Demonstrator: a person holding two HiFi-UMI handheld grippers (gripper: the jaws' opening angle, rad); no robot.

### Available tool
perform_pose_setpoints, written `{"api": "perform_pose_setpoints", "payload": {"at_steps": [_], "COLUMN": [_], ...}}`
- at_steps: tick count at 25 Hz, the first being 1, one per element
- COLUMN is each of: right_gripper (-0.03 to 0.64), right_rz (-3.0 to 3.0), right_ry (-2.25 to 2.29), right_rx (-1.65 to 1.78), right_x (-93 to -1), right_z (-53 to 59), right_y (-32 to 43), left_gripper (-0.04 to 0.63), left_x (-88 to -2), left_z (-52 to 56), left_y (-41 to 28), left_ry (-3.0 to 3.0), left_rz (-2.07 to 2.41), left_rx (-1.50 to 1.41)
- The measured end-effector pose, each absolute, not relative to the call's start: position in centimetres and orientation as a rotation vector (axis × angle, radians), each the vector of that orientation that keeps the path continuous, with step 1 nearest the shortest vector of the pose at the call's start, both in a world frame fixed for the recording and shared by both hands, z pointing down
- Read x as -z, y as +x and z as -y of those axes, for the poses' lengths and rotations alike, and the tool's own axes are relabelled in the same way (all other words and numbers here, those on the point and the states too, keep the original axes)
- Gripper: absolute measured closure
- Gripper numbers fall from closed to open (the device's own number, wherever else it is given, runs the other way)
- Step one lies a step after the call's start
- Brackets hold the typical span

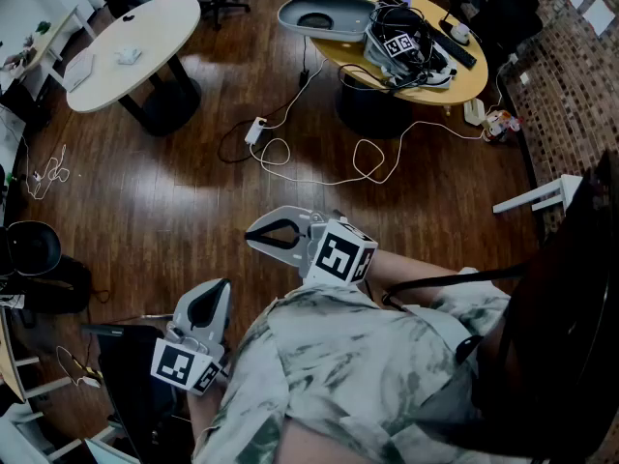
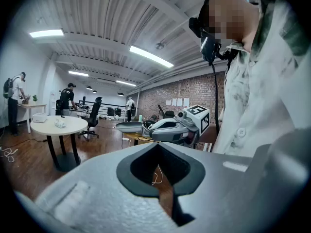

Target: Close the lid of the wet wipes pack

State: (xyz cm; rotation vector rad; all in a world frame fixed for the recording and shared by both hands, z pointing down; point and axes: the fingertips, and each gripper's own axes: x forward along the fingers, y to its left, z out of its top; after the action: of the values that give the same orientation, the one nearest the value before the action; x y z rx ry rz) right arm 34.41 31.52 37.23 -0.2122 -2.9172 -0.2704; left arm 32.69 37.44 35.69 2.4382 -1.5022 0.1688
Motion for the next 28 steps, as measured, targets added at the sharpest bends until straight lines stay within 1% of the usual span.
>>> {"api": "perform_pose_setpoints", "payload": {"at_steps": [16,28], "right_gripper": [0.611,0.611], "right_rz": [2.906,2.868], "right_ry": [-0.254,-0.298], "right_rx": [0.283,0.248], "right_x": [-38.0,-39.6], "right_z": [-27.4,-25.9], "right_y": [38.1,36.9], "left_gripper": [0.595,0.595], "left_x": [-36.3,-37.2], "left_z": [-33.6,-32.0], "left_y": [35.5,33.2], "left_ry": [2.386,2.317], "left_rz": [1.568,1.636], "left_rx": [-0.167,-0.171]}}
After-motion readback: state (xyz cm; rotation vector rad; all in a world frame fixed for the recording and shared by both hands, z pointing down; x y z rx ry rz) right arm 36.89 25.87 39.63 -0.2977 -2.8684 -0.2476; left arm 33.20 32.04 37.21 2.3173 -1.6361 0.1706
